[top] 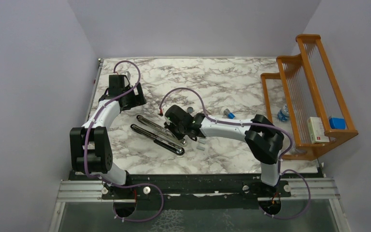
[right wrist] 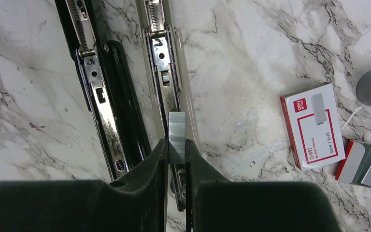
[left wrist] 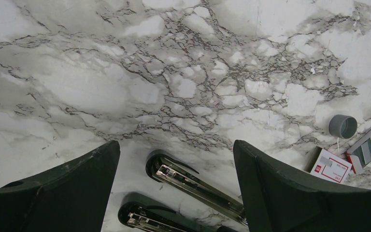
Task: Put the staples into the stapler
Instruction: Install the staple into the stapler.
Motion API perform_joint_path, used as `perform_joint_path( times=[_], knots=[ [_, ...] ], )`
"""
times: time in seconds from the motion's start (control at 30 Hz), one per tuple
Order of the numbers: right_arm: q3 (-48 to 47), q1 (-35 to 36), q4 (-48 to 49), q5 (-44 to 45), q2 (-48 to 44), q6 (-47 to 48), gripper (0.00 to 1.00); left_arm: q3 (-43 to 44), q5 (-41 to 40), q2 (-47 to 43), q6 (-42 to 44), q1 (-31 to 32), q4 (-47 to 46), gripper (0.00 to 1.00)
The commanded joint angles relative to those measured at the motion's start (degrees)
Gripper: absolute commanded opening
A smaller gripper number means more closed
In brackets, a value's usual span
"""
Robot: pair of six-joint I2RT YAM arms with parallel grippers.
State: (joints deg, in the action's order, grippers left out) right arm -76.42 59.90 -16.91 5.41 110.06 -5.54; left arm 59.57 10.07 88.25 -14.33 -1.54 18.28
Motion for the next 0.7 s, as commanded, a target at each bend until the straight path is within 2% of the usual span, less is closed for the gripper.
perform_joint_path(
  times=[0.0,0.67],
  knots=[
    [-3.1,0.2,-6.2,-3.4,2.6,2.5,0.01,0.8,1.0,-0.6,0.5,-0.4,-0.7,0.90],
    [-4.8,-2.3,-10.9,-3.8,2.3,3.4,0.01,1.0,1.0,-0.6,0.5,-0.5,-0.8,0.90]
  ],
)
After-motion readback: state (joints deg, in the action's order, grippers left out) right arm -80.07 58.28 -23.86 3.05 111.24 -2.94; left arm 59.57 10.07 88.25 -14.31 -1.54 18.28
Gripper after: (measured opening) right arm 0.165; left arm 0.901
